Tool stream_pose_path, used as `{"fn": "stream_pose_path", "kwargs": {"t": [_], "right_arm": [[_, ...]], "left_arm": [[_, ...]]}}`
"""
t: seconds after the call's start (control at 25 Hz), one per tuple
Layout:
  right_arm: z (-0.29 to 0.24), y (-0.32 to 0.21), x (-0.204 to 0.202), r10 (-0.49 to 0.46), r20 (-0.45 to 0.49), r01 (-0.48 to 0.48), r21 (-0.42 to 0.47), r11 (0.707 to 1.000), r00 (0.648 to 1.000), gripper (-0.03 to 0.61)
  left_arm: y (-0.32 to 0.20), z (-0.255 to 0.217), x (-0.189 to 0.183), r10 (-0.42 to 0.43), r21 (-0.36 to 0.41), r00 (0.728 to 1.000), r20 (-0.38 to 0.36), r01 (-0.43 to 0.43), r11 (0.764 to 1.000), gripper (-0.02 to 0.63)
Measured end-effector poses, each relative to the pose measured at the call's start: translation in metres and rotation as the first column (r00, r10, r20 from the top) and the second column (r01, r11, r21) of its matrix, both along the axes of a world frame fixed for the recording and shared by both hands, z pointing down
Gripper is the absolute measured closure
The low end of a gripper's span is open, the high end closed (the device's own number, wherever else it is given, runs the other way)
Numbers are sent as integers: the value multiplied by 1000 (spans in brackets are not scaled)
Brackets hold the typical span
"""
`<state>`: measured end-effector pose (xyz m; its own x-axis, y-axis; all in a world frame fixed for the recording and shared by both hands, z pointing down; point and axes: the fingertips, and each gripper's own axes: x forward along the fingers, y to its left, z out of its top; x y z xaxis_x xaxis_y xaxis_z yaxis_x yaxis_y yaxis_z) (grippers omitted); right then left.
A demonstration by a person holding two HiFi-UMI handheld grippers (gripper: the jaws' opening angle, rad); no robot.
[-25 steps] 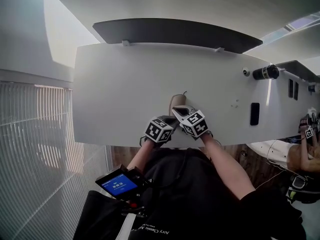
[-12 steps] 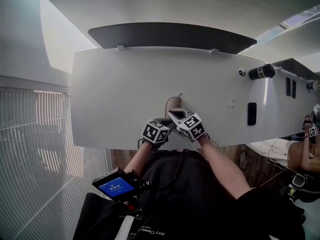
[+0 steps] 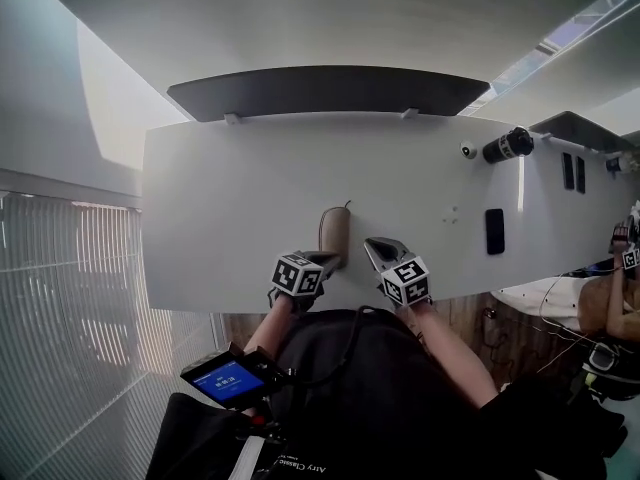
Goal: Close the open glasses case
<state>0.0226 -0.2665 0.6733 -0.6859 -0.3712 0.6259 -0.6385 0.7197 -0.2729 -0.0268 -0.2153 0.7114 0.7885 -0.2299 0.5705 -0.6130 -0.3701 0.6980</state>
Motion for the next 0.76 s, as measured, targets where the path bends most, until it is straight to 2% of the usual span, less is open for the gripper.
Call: {"fn": "stream_pose_path", "kwargs": {"t": [0.12, 0.24, 0.36, 0.44, 0.52, 0.76], "right_arm": [[-3, 3, 13, 29, 9, -29, 16, 999, 1000, 574], [-9, 5, 21, 43, 30, -44, 34, 998, 999, 574], [-11, 7, 28, 44, 40, -46, 44, 998, 998, 574], [-11, 8, 31, 42, 41, -44, 48, 998, 998, 574], [-11, 8, 32, 41, 42, -43, 48, 998, 998, 574], [-14, 13, 38, 30, 42, -31, 42, 999, 999, 574]], "left_arm": [[-2, -16, -2, -28, 24, 999, -26, 29, 999, 607], [-12, -48, -5, -88, 71, 989, -116, 97, 993, 607], [-24, -78, -11, -187, 83, 947, -262, 216, 973, 607], [-31, -85, -17, -245, 76, 918, -311, 281, 957, 607], [-34, -84, -22, -270, 77, 914, -303, 306, 949, 607], [-24, -78, -17, -245, 95, 945, -216, 270, 958, 607]]}}
